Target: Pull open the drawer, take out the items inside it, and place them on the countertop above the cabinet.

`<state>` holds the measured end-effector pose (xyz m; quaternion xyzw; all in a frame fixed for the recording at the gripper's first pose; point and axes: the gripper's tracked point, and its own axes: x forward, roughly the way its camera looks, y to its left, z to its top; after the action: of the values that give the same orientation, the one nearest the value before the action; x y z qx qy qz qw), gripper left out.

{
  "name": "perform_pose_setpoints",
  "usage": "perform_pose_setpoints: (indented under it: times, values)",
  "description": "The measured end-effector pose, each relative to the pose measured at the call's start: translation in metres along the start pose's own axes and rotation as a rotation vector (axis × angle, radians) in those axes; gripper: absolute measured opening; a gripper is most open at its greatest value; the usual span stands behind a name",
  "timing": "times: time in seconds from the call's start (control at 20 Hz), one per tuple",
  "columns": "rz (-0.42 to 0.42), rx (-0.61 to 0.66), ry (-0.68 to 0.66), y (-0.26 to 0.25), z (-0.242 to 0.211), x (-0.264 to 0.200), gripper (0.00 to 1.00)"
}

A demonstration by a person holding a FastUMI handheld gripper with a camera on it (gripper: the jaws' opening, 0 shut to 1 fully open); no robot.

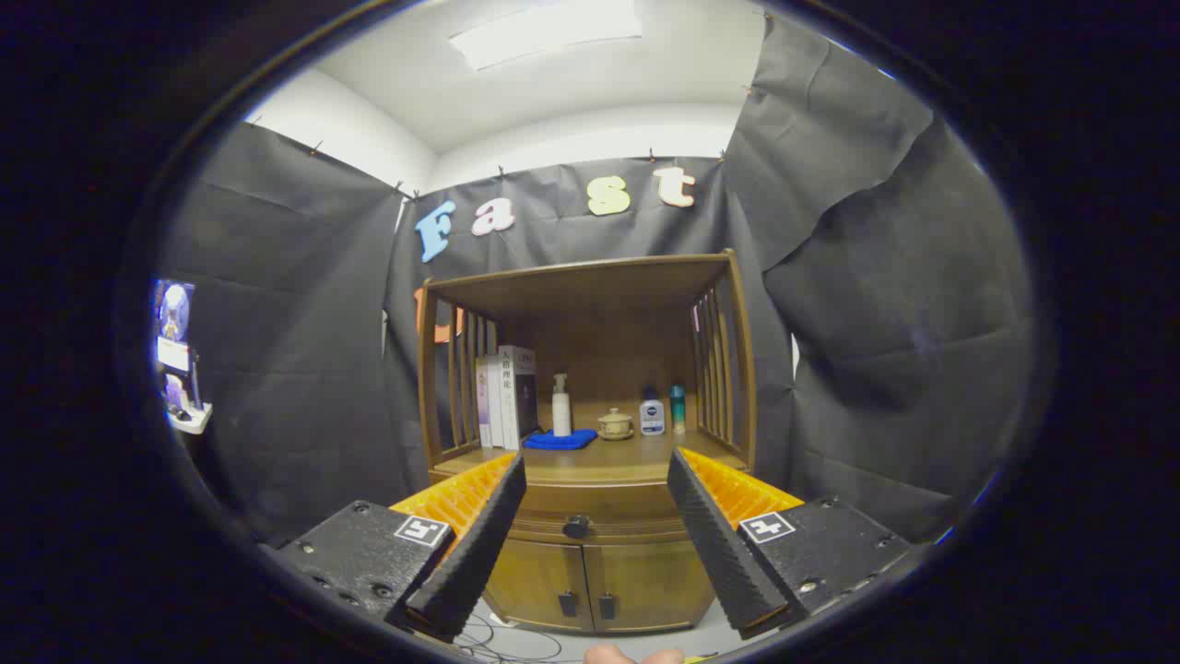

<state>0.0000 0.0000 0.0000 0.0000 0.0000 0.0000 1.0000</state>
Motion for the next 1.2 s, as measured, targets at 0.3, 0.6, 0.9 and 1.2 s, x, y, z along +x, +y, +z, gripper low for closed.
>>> perform_pose_setpoints:
  times: [0.3,0.6,0.9,1.2]
  values:
    - [0.015,-0.012,0.029,0.019,-0.006,0.015,1.0]
    - [0.038,0.036,0.132,0.039,-0.068,-0.004,1.0]
    - [0.011,-0.001,0.136,0.03,-0.083,-0.009,1.0]
    - [-0.014,-0.002,0.136,0.027,-0.09,0.004,1.0]
